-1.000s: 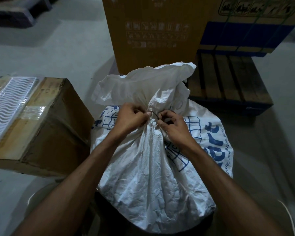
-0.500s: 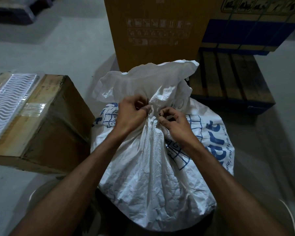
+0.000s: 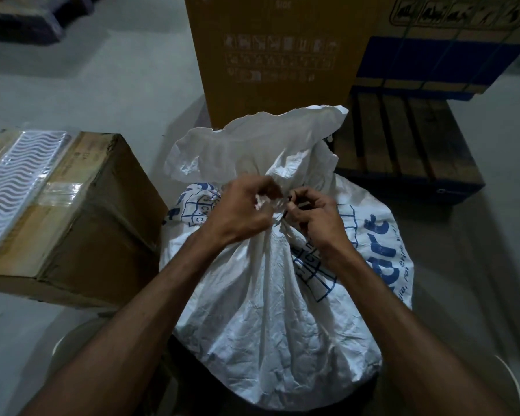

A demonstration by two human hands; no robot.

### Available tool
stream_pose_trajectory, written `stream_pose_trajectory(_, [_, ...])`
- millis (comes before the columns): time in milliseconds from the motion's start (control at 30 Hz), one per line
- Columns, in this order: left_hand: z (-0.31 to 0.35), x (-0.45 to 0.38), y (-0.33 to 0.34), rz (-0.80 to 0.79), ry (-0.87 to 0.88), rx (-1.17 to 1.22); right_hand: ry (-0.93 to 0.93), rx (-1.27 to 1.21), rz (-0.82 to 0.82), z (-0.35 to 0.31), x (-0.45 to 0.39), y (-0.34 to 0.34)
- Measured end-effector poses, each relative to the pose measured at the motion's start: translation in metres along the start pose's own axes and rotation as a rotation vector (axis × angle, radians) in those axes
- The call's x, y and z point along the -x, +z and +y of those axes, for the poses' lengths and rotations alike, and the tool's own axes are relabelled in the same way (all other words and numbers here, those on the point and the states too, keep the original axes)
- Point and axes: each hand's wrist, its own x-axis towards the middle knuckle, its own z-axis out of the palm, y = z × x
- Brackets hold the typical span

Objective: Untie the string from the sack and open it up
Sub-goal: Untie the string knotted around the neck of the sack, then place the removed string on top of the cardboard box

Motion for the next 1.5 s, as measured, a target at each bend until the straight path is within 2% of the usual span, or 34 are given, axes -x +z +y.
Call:
stream_pose_trajectory(67, [-0.001,0.001,0.005,-0.103,0.003,-0.016,-0.032,-0.026,0.013,-0.005,0.002,0.0])
stream_pose_trajectory(200, [-0.007,0.003,0.015,-0.159,0.056,-0.126,-0.099,-0.058,0.013,-0.01,0.004,-0.001])
stream_pose_trajectory(500, [0.017,0.013,0.016,0.006,0.049,0.063,-0.169,-0.366,0.056,-0.023,0.026,-0.007])
stream_pose_trajectory(567, [0.025,0.023,0.017,0.083,0.02,0.156,-0.192,-0.305,0.081,-0.022,0.034,-0.009])
stream_pose_trajectory(700, [0.046,0.049,0.008,0.287,-0.059,0.296,-0.26,0.064,0.172,-0.008,0.051,-0.005])
stream_pose_trajectory(800, [0.062,0.075,-0.007,0.389,-0.147,0.472,-0.304,0.297,0.126,0.008,0.072,0.005])
stream_pose_trajectory(1000, [0.067,0.148,-0.029,0.532,-0.331,0.807,-0.411,0.396,0.097,0.023,0.125,0.04])
stream_pose_trajectory(1100, [0.07,0.182,-0.044,0.543,-0.386,0.897,-0.43,0.405,0.06,0.019,0.151,0.063])
stream_pose_trajectory(1200, [0.074,0.204,-0.06,0.537,-0.378,0.884,-0.443,0.394,0.002,0.011,0.169,0.089])
stream_pose_trajectory(1500, [0.059,0.224,-0.144,0.811,-0.409,0.752,-0.477,0.442,-0.174,-0.017,0.175,0.172])
